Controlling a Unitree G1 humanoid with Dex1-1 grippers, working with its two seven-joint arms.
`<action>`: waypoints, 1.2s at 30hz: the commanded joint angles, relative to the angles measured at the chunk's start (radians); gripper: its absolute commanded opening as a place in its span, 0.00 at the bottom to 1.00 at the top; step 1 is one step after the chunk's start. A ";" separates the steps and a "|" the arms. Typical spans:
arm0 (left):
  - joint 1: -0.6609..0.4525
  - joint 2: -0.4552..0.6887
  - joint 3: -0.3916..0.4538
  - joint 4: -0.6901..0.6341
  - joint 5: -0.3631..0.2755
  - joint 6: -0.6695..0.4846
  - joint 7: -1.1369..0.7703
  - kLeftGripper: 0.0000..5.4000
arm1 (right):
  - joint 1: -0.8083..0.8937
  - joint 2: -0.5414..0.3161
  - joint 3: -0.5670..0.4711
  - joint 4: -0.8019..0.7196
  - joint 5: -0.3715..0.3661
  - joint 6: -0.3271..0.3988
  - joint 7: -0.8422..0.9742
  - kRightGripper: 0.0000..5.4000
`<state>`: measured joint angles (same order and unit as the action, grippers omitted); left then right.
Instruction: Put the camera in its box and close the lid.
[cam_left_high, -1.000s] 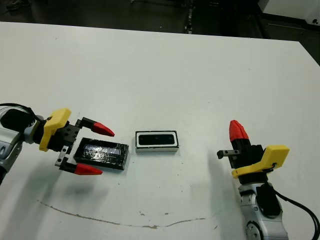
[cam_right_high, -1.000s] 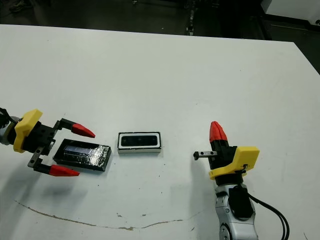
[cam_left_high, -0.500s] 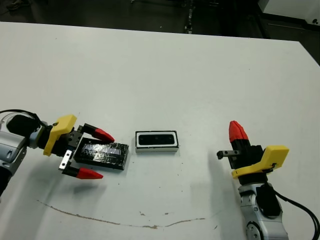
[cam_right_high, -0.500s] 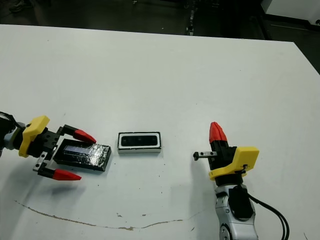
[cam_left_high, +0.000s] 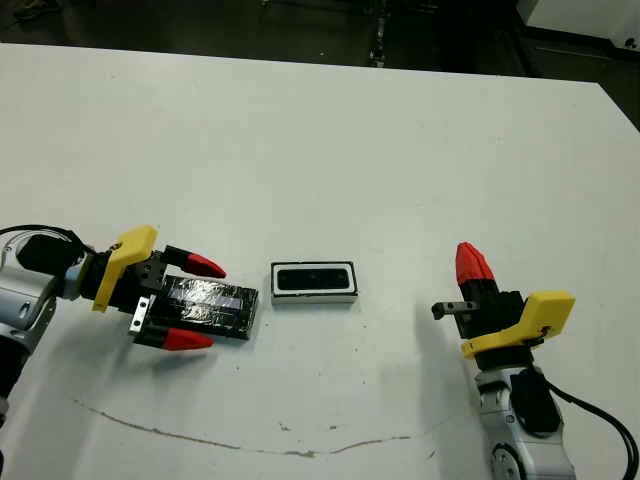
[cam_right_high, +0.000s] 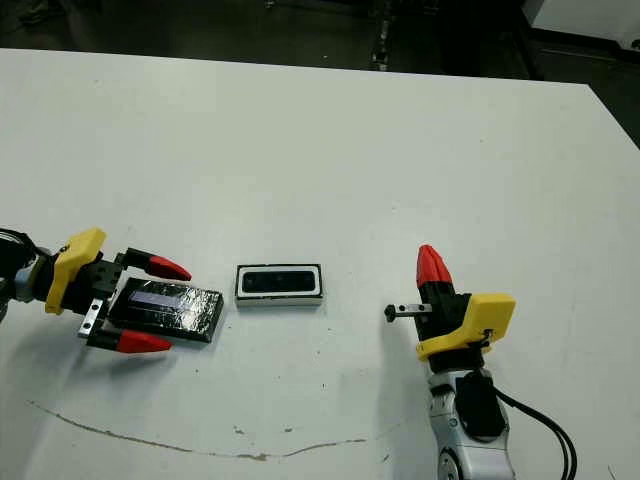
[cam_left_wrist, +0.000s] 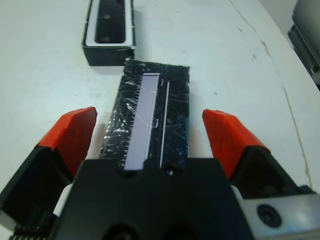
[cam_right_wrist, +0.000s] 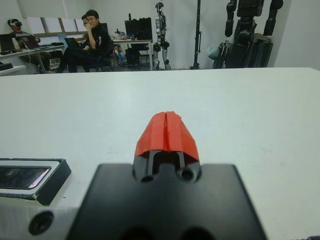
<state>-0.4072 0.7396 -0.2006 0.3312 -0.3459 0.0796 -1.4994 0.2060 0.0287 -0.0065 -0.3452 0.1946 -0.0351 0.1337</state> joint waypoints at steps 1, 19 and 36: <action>0.030 0.000 0.014 -0.038 0.006 0.076 0.035 0.99 | 0.009 -0.010 -0.001 0.000 -0.003 0.011 -0.004 0.00; 0.018 0.009 0.021 -0.063 0.030 0.133 -0.012 0.58 | -0.001 -0.011 0.000 -0.001 0.006 0.024 -0.001 0.00; -0.050 0.062 0.158 -0.076 -0.030 0.230 0.022 0.58 | 0.001 -0.011 0.004 -0.002 0.011 0.043 0.001 0.00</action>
<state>-0.4422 0.7890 -0.0594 0.2494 -0.3618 0.3082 -1.4668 0.2037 0.0279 0.0015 -0.3480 0.2076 -0.0087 0.1412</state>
